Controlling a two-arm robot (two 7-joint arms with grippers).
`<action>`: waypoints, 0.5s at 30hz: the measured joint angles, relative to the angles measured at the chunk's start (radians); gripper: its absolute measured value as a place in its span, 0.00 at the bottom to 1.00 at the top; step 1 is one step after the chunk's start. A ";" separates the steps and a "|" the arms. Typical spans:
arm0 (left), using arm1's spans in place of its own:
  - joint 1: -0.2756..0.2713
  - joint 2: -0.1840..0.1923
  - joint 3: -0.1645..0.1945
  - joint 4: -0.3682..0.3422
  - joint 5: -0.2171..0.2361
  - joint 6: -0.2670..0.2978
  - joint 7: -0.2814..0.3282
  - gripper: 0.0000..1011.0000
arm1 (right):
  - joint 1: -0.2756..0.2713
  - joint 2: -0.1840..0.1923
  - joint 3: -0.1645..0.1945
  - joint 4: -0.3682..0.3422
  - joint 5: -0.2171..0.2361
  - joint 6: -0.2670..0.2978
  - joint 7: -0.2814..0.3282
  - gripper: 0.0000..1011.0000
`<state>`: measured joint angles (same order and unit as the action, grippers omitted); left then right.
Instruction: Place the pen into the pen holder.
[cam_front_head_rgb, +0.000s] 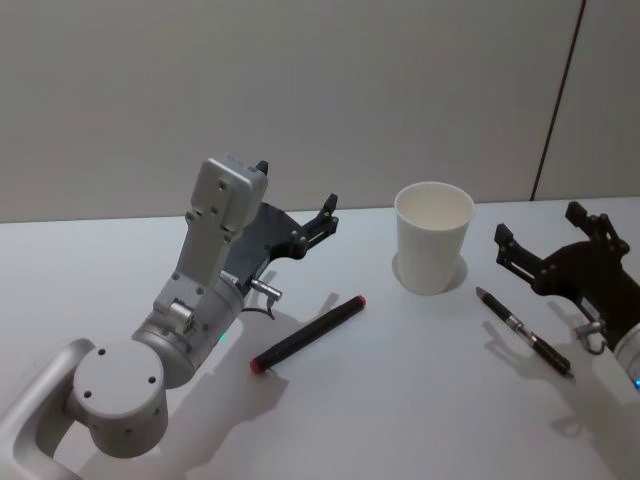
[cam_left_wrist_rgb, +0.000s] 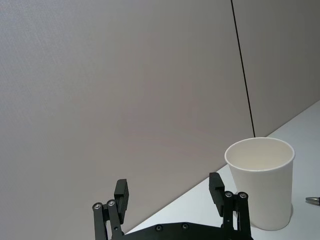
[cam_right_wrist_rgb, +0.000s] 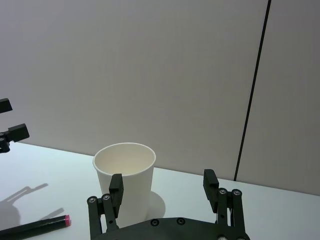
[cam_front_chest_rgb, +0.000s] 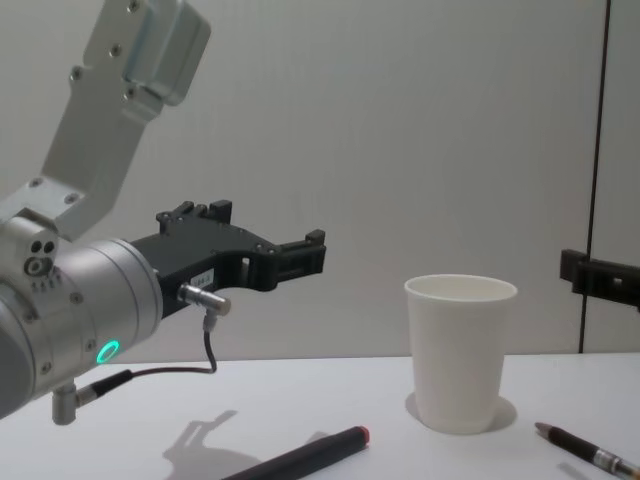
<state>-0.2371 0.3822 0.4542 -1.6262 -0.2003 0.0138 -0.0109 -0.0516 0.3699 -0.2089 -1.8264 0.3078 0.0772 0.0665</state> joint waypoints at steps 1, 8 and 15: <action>0.000 0.000 0.000 0.000 0.000 0.000 0.000 0.99 | -0.005 0.004 0.002 -0.009 0.002 0.007 -0.002 0.99; 0.000 0.000 0.000 0.000 0.000 0.000 0.000 0.99 | -0.032 0.024 0.012 -0.049 0.010 0.044 -0.018 0.99; 0.000 0.000 0.000 0.000 0.000 0.000 0.000 0.99 | -0.062 0.045 0.025 -0.084 0.018 0.087 -0.040 0.99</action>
<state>-0.2372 0.3821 0.4542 -1.6262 -0.2004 0.0138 -0.0109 -0.1134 0.4148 -0.1843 -1.9102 0.3255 0.1638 0.0265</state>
